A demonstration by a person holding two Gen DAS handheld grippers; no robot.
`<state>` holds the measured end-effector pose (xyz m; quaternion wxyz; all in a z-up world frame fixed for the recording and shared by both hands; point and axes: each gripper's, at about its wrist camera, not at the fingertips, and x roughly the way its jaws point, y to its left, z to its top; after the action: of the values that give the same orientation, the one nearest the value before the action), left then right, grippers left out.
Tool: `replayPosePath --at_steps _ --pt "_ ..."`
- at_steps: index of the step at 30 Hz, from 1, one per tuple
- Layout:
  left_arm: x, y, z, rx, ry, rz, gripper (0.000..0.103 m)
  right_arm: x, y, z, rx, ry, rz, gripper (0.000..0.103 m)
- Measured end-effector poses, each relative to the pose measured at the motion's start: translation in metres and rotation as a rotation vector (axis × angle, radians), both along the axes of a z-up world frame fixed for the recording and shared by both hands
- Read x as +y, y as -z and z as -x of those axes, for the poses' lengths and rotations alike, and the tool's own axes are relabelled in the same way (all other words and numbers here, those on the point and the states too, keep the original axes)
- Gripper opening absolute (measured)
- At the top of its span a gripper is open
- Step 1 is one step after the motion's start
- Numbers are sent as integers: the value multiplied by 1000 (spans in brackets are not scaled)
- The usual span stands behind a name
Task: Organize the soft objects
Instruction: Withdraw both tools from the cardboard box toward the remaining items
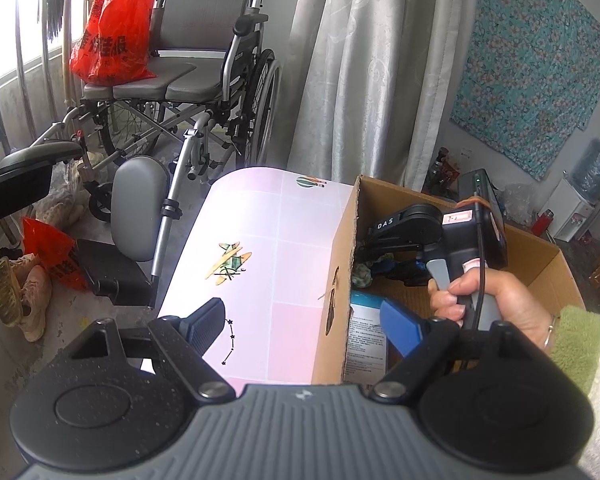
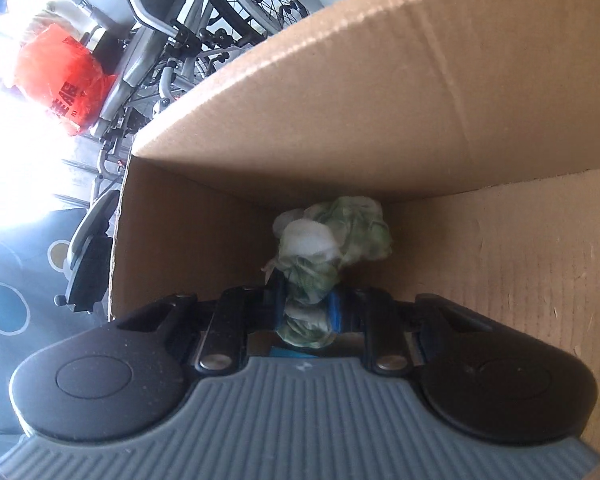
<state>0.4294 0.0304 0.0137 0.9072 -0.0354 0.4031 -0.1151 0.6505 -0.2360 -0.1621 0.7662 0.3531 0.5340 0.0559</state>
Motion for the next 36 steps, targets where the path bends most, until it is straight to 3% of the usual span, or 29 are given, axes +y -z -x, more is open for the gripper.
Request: replayPosePath --at_steps 2,4,6,10,15,20,23,25,28,32,36 --pt "0 -1 1 1 -1 3 86 -4 -1 -1 33 -17 -20 32" --pt "1 -2 2 0 -2 4 86 -6 -6 -2 72 -21 -37 63" --pt "2 -5 4 -1 -5 7 86 -11 -19 8 66 -19 -26 76" --pt "3 -18 13 -7 -17 13 86 -29 -57 37 49 -20 -43 81" --pt "1 -51 41 -46 -25 8 90 -58 -125 99 -31 -25 -95 82" --pt "-6 -88 92 -112 -7 12 95 -98 -208 206 -198 -97 -122 84" --pt "-12 -102 126 -149 22 19 98 -116 -253 279 -317 -139 -89 92" --pt "-17 -104 148 -162 44 13 101 -126 -275 333 -383 -157 -10 102" --pt "-27 -98 182 -159 99 11 101 -132 -289 411 -441 -191 172 102" --pt "-37 -69 220 -105 149 63 101 -118 -269 493 -451 -193 467 102" --pt "-39 -37 245 -42 155 149 101 -97 -235 540 -462 -205 651 102"
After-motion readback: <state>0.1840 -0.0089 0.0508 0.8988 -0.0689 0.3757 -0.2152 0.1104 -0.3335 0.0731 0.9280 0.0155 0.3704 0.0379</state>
